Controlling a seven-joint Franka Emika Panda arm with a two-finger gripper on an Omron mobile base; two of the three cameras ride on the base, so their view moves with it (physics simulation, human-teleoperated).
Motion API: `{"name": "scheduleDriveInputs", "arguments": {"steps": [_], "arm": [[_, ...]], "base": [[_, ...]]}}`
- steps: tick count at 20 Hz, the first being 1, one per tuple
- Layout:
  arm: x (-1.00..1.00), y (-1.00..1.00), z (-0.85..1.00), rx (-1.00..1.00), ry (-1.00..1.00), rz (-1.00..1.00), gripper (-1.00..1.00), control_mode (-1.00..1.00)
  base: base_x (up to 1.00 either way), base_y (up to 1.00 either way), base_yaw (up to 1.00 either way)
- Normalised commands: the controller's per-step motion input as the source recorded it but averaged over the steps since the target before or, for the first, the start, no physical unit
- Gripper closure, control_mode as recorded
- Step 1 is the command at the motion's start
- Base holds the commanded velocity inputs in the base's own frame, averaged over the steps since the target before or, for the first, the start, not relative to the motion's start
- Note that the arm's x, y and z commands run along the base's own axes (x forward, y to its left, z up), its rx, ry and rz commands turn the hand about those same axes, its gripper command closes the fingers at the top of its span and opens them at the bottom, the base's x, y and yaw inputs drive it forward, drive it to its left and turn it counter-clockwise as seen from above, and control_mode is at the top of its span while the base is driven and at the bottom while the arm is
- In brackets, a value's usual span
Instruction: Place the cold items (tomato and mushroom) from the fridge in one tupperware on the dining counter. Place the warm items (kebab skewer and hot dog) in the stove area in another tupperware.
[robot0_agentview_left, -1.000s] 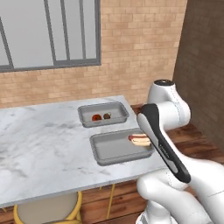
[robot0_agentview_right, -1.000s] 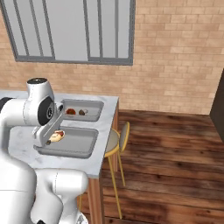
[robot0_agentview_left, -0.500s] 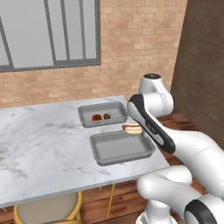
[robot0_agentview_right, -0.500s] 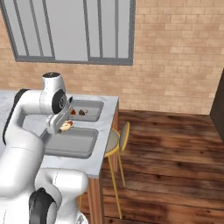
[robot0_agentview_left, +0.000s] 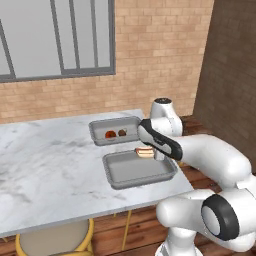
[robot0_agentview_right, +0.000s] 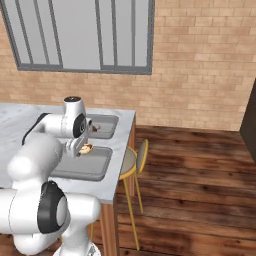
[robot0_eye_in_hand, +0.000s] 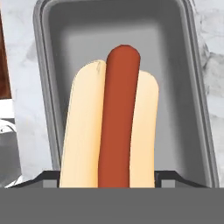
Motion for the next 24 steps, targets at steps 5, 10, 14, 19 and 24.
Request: {"name": "scheduleDriveInputs", "arguments": {"steps": [5,10,14,19,24], "arm": [[0.57,0.00,-0.58,0.00,0.00,0.00,1.00,-1.00],[0.13,0.00,-0.51,0.00,0.02,0.00,1.00,-1.00],[-0.16,0.00,-0.36,0.00,0.00,0.00,1.00,-1.00],[-0.09,0.00,-0.17,0.00,0.00,0.00,1.00,-1.00],[0.00,0.00,-0.04,0.00,0.00,0.00,1.00,-1.00]], "base": [[0.00,0.00,0.00],[0.00,0.00,0.00],[0.00,0.00,0.00],[0.00,0.00,0.00],[0.00,0.00,0.00]]}}
